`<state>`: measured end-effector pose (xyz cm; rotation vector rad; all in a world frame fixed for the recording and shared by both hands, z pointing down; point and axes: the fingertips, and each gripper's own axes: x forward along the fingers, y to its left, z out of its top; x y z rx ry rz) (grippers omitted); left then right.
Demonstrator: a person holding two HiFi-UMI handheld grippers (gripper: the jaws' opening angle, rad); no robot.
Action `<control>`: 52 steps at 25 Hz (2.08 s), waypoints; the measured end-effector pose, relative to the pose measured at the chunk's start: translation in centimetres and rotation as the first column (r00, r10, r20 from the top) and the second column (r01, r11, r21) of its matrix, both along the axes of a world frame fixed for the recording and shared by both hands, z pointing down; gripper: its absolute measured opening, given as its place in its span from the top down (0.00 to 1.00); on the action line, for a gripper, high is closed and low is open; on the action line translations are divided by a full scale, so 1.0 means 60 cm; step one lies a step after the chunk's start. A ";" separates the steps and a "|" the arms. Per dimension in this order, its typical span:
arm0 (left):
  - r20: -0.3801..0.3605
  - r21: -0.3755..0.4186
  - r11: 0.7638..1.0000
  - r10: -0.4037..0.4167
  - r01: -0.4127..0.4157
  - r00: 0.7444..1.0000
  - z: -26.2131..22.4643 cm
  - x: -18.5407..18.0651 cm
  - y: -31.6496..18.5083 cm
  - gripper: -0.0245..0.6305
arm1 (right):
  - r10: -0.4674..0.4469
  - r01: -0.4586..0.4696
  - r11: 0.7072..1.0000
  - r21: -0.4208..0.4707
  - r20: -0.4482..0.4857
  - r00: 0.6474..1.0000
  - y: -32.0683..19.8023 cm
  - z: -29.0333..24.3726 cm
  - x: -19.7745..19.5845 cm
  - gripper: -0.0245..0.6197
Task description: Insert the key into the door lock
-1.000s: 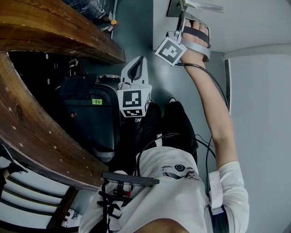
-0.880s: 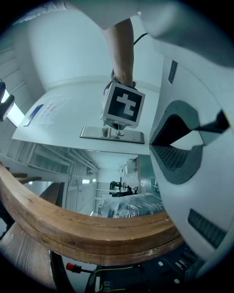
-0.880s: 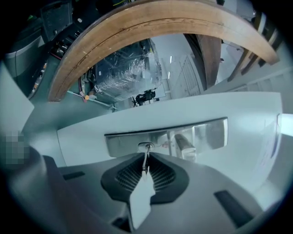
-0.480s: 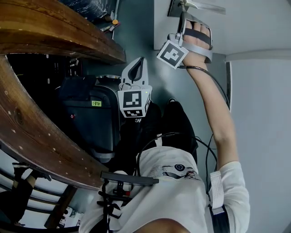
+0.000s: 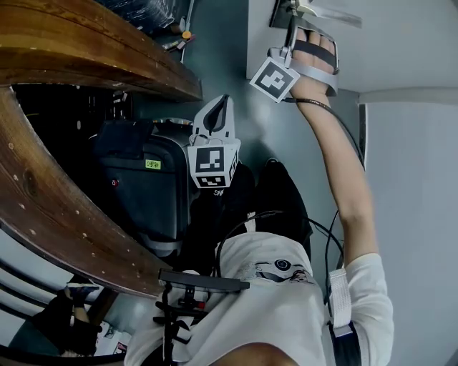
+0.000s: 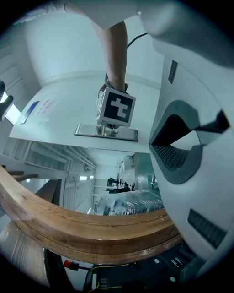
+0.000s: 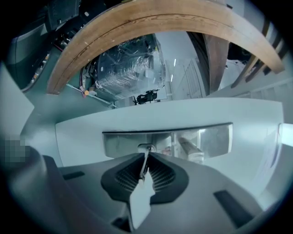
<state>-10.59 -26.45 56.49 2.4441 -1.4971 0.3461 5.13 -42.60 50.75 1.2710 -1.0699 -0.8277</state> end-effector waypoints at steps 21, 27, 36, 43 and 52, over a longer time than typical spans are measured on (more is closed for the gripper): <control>0.015 -0.023 0.999 -0.024 0.024 1.000 0.004 0.002 -0.004 0.96 | -0.050 0.049 0.998 0.026 0.039 0.998 -0.015 0.022 0.016 0.92; 0.017 -0.034 0.999 -0.016 0.017 1.000 0.008 0.013 0.006 0.96 | -0.085 0.084 0.996 0.026 0.012 0.996 0.013 0.019 0.006 0.92; 0.017 -0.035 0.999 -0.016 0.016 1.000 0.006 0.022 0.016 0.96 | -0.101 0.101 0.994 0.046 -0.007 0.995 0.019 0.013 0.008 0.92; 0.024 -0.024 1.000 -0.018 0.019 1.000 0.008 0.019 0.018 0.96 | -0.106 0.106 0.993 0.058 0.000 0.994 0.008 0.019 0.010 0.92; 0.024 -0.026 0.999 -0.028 0.028 0.999 -0.002 0.013 0.030 0.96 | -0.116 0.113 0.993 0.028 0.224 0.968 0.035 0.022 0.014 0.92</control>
